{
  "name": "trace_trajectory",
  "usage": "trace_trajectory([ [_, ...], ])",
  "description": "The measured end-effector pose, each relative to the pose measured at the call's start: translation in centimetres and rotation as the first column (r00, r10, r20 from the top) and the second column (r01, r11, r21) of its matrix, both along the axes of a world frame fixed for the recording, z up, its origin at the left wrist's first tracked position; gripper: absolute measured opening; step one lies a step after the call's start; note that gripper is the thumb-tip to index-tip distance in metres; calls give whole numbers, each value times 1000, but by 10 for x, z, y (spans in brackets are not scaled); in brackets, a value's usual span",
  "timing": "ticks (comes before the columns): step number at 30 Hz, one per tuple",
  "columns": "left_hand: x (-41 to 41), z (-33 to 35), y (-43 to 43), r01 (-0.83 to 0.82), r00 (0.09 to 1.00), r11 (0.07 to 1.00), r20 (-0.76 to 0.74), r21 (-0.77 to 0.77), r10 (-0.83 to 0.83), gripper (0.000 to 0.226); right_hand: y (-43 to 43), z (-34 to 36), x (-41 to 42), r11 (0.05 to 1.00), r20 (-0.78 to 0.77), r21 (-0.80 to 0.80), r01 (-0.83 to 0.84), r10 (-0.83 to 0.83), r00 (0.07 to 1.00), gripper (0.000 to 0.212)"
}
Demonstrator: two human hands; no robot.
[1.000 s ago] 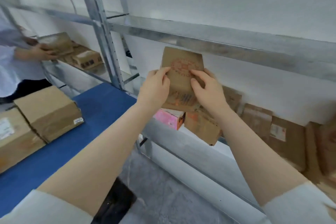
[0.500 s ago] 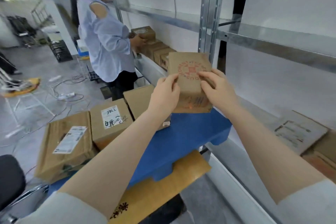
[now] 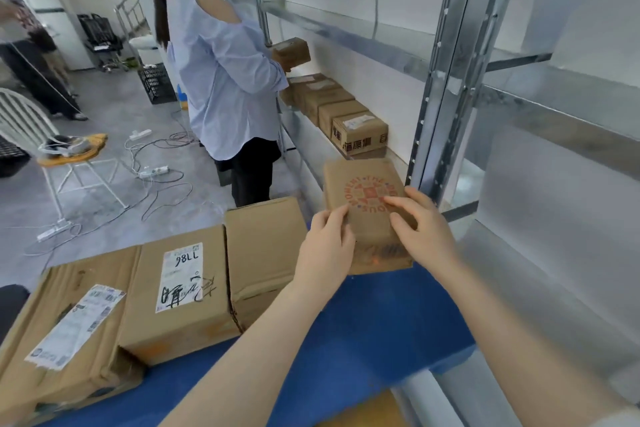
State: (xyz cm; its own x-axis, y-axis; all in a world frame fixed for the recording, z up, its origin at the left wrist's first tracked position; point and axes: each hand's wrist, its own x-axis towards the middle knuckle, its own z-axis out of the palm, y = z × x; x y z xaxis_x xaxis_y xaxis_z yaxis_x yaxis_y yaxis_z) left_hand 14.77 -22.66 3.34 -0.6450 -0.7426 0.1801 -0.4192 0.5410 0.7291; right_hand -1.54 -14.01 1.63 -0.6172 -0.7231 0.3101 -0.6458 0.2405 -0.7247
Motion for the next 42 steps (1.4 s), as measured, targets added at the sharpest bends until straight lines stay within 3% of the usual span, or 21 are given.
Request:
trace_trajectory([
  [8, -9, -63, -7, -94, 955, 980, 263, -174, 139, 42, -27, -68, -23, 982, 89, 89, -167, 159, 983, 33],
  [11, -1, -76, -5, -39, 912, 958, 382, -285, 150, 41, -26, -93, -17, 960, 117, 144, -240, 224, 968, 34],
  [21, 6, -86, -8, 18, 845, 921, 498, -388, 193, 41, -38, -102, -4, 947, 131, 162, -278, 259, 957, 39],
  [25, 9, -79, -4, 51, 855, 918, 493, -394, 164, 42, -17, -92, 4, 960, 118, 175, -219, 200, 973, 45],
  [29, -6, -53, 22, 161, 909, 909, 417, -384, 15, 39, 42, -81, 18, 990, 116, 136, -48, 32, 993, 46],
  [34, -41, -26, 98, 438, 895, 826, 260, -354, -363, 35, 163, -62, 53, 952, 100, 159, 263, -280, 955, 44],
  [38, -57, -19, 215, 685, 720, 673, 122, -277, -683, 42, 289, -41, 89, 830, 65, 124, 544, -553, 830, 46],
  [42, -45, -5, 351, 856, 468, 434, 66, -279, -881, 39, 422, -4, 147, 610, 48, 101, 786, -792, 608, 46],
])
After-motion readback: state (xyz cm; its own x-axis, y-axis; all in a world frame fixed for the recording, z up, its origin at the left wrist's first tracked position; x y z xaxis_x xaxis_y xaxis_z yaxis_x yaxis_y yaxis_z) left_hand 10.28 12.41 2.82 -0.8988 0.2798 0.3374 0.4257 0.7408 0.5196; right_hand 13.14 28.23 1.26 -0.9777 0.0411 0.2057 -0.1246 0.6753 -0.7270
